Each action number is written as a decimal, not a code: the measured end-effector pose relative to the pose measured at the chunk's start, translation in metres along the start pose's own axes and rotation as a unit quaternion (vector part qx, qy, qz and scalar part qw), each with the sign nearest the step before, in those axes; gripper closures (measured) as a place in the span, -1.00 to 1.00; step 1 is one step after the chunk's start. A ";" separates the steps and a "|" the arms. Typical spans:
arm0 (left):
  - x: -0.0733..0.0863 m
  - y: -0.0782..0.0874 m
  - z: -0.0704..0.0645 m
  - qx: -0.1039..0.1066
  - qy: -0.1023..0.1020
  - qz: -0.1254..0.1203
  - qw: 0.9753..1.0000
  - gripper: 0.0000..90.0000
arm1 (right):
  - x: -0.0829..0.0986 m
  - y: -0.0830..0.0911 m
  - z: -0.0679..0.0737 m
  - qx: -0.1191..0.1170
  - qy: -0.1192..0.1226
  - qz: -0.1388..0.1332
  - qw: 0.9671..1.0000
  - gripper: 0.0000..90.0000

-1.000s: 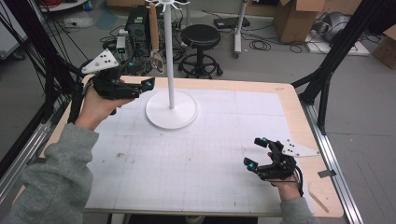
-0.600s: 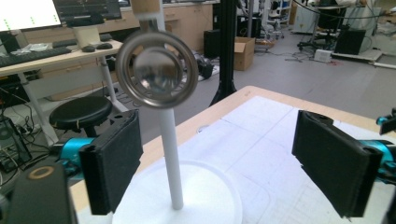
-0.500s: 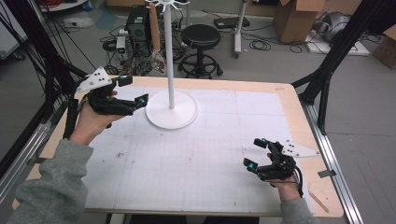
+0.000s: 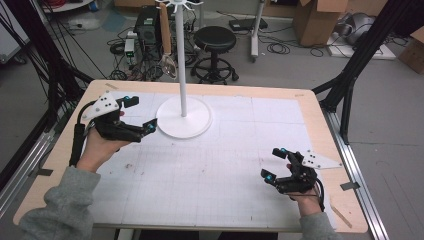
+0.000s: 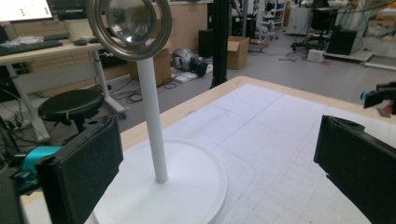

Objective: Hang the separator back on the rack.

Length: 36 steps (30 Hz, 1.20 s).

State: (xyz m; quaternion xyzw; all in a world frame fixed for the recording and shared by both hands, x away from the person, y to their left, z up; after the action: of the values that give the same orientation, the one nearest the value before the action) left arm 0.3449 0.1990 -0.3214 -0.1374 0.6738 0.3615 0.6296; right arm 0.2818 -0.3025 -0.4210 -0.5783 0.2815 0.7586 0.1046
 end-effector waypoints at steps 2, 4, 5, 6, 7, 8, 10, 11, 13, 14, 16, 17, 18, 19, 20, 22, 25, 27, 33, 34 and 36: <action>0.004 0.000 -0.003 0.008 0.000 -0.003 1.000 -0.96 | 0.000 0.000 0.000 0.002 0.000 -0.001 1.000 -0.87; 0.009 0.000 -0.007 0.011 -0.004 -0.003 1.000 -0.96 | 0.000 0.000 0.000 0.004 0.001 -0.002 1.000 -0.87; 0.011 0.000 -0.009 0.014 -0.004 -0.002 1.000 -0.96 | -0.001 0.001 0.000 0.007 0.003 -0.005 1.000 -0.87; 0.013 0.001 -0.010 0.019 -0.003 -0.002 1.000 -0.96 | -0.001 0.001 0.000 0.008 0.004 -0.007 1.000 -0.87; 0.016 0.002 -0.011 0.022 -0.002 -0.004 1.000 -0.96 | -0.002 0.002 0.001 0.008 0.004 -0.008 1.000 -0.87; 0.018 0.002 -0.012 0.023 -0.001 -0.007 1.000 -0.96 | -0.002 0.002 0.001 0.009 0.005 -0.010 1.000 -0.87; 0.024 0.004 -0.013 0.025 0.004 -0.009 1.000 -0.96 | -0.002 0.002 0.001 0.010 0.003 -0.009 1.000 -0.87; 0.026 0.005 -0.013 0.024 0.008 -0.008 1.000 -0.96 | -0.002 0.002 0.001 0.011 0.005 -0.009 1.000 -0.87; 0.035 0.006 -0.014 0.009 0.013 -0.011 1.000 -0.96 | -0.002 0.003 0.001 0.013 0.003 -0.009 1.000 -0.87; 0.040 0.007 -0.014 0.006 0.018 -0.010 1.000 -0.96 | -0.002 0.002 0.001 0.014 0.005 -0.010 1.000 -0.87; 0.049 0.009 -0.014 0.005 0.033 -0.016 0.999 -0.96 | -0.002 0.002 0.000 0.016 0.005 -0.009 1.000 -0.87; 0.053 0.010 -0.014 0.005 0.038 -0.014 0.999 -0.96 | -0.002 0.002 0.000 0.018 0.006 -0.008 1.000 -0.87; 0.058 0.010 -0.014 0.005 0.043 -0.010 0.999 -0.96 | -0.002 0.002 -0.001 0.019 0.005 -0.008 1.000 -0.87; 0.062 0.011 -0.013 0.005 0.047 -0.012 0.999 -0.96 | -0.002 0.002 -0.001 0.018 0.002 -0.008 1.000 -0.87; 0.066 0.012 -0.013 0.002 0.052 -0.012 0.999 -0.96 | -0.002 0.002 -0.001 0.020 0.003 -0.009 1.000 -0.87; 0.070 0.014 -0.012 0.003 0.061 0.000 0.998 -0.96 | -0.002 0.002 -0.001 0.022 0.004 -0.009 1.000 -0.88; 0.070 0.016 -0.013 0.005 0.062 0.002 0.998 -0.96 | -0.003 0.002 -0.002 0.029 0.006 -0.011 1.000 -0.89; 0.071 0.017 -0.016 0.007 0.053 -0.003 0.999 -0.96 | -0.004 0.002 -0.002 0.034 0.008 -0.013 0.999 -0.93; 0.085 0.023 -0.018 0.006 0.054 0.001 0.999 -0.96 | -0.005 0.002 -0.002 0.035 0.011 -0.013 0.999 -0.93; 0.087 0.025 -0.018 0.007 0.057 -0.003 0.998 -0.96 | -0.005 0.002 -0.002 0.035 0.011 -0.016 0.999 -0.95; 0.090 0.028 -0.018 0.008 0.060 -0.010 0.998 -0.96 | -0.006 0.002 -0.002 0.031 0.014 -0.017 0.999 -0.95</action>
State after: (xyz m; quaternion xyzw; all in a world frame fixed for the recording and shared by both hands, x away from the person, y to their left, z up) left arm 0.2986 0.2309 -0.3985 -0.1607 0.7117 0.3406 0.5930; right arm 0.2841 -0.3044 -0.4149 -0.5905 0.2959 0.7392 0.1313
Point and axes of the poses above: each handheld gripper's, and its own axes: y roughly backward along the jaws, x roughly out of its underside, z roughly to its left, the point moved 1 cm from there along -y, roughly forward along the jaws, and after that the axes turned 10 degrees about z, right-handed, at the moved point
